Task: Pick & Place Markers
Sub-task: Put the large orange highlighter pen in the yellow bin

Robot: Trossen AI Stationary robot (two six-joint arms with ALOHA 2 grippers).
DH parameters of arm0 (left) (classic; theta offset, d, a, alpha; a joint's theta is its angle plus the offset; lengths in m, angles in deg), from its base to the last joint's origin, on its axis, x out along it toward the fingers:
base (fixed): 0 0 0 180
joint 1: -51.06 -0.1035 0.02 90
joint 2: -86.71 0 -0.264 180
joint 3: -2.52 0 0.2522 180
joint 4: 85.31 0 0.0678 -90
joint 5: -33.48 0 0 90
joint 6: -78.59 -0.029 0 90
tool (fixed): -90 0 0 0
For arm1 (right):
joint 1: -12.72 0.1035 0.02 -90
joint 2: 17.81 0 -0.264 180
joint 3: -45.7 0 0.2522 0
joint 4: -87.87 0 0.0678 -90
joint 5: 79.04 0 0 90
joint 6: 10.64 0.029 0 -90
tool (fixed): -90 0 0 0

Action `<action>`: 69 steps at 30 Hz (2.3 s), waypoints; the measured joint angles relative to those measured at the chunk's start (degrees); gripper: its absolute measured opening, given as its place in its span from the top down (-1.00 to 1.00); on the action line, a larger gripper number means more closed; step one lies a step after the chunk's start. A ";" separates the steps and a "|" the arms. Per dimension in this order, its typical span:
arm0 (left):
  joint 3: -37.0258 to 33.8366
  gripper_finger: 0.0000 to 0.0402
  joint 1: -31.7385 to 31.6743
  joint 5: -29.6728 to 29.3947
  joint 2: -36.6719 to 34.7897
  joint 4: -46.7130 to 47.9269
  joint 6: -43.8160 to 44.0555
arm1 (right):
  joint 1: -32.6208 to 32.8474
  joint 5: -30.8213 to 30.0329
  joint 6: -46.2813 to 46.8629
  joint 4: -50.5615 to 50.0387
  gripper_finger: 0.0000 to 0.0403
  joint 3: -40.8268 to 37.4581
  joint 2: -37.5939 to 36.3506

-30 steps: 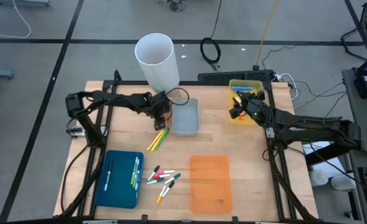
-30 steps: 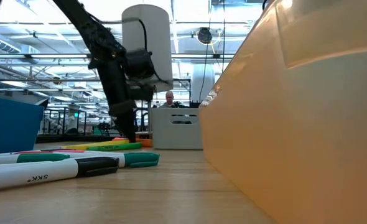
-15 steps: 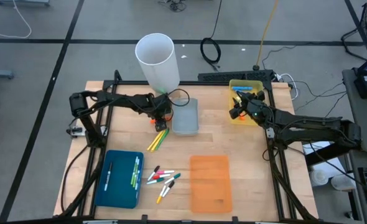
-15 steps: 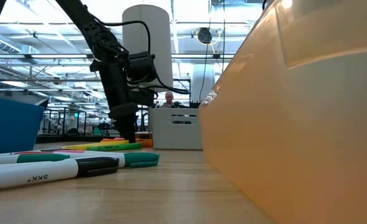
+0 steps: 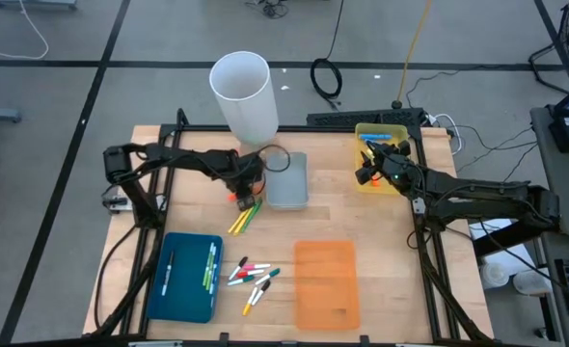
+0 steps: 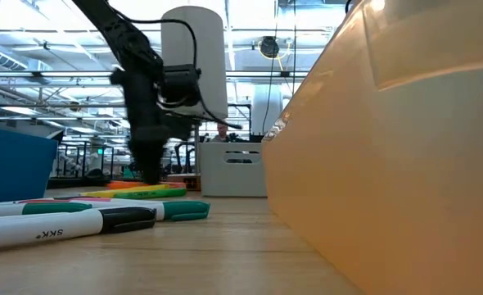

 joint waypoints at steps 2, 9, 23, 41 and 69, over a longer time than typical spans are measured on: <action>-0.42 0.69 0.81 -0.11 -2.44 3.58 0.86 | 0.00 0.00 0.00 0.02 -0.06 0.00 0.00; -0.23 0.69 4.31 -8.35 -12.22 8.66 5.01 | 0.00 0.00 0.09 0.08 -0.05 0.00 0.00; -0.07 0.69 11.12 -5.91 -22.75 -10.90 -0.92 | 0.00 4.61 0.64 1.45 -0.05 0.00 -0.02; -4.56 0.69 12.22 6.64 -15.55 -61.22 -7.22 | 2.91 44.57 2.60 42.82 -0.05 -4.31 9.06; -1.25 0.69 10.78 12.57 -6.02 -67.87 -4.65 | 12.34 50.77 -1.31 60.92 0.10 8.09 31.80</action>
